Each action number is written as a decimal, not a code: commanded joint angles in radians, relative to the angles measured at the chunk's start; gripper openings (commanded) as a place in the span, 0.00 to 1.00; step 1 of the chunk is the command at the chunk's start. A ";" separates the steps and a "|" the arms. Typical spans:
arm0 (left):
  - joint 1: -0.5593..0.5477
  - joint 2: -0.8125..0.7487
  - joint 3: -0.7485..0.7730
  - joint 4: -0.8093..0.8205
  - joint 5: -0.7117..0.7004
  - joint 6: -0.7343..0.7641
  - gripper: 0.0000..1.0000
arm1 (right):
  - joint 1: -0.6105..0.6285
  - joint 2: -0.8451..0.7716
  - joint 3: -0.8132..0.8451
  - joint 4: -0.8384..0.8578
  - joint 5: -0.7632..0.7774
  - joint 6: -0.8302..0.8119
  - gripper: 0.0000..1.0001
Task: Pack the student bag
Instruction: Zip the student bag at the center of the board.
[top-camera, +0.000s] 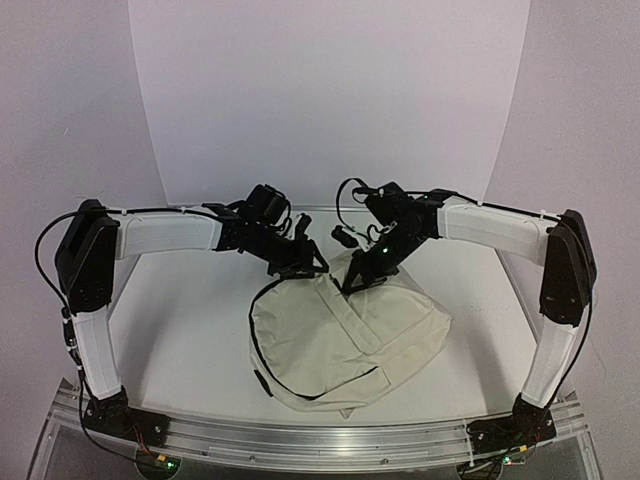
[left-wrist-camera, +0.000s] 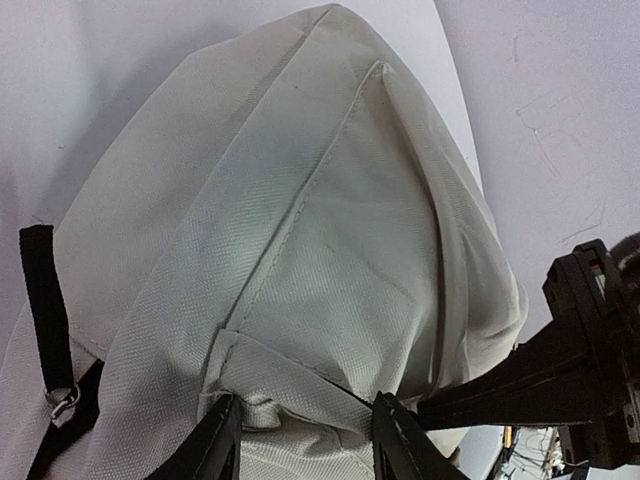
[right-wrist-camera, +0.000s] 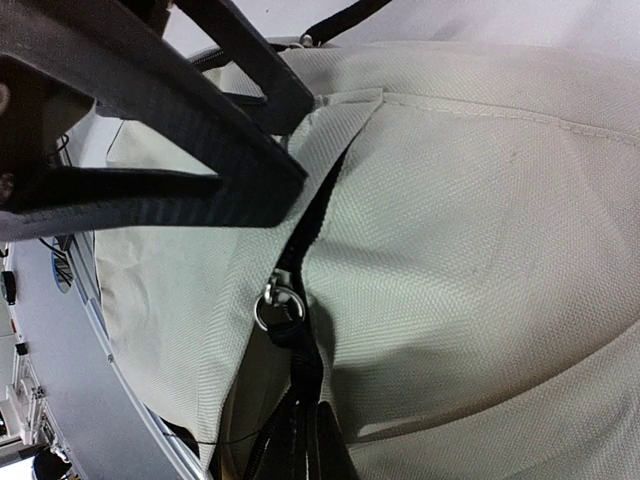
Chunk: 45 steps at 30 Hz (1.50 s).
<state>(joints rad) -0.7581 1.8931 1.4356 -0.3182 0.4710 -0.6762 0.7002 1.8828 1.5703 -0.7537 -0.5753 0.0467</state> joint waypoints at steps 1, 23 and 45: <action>-0.032 0.082 0.097 -0.105 -0.030 0.072 0.44 | -0.002 0.008 0.010 -0.008 0.014 -0.020 0.00; -0.033 0.154 0.253 -0.393 -0.281 0.015 0.00 | -0.002 -0.115 -0.097 -0.088 0.000 -0.083 0.00; 0.102 0.048 0.107 -0.269 -0.251 -0.122 0.00 | -0.002 -0.344 -0.360 -0.279 -0.043 -0.272 0.00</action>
<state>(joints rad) -0.7516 1.9647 1.5752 -0.5053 0.3587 -0.7846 0.6964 1.6134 1.2536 -0.9054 -0.6346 -0.1573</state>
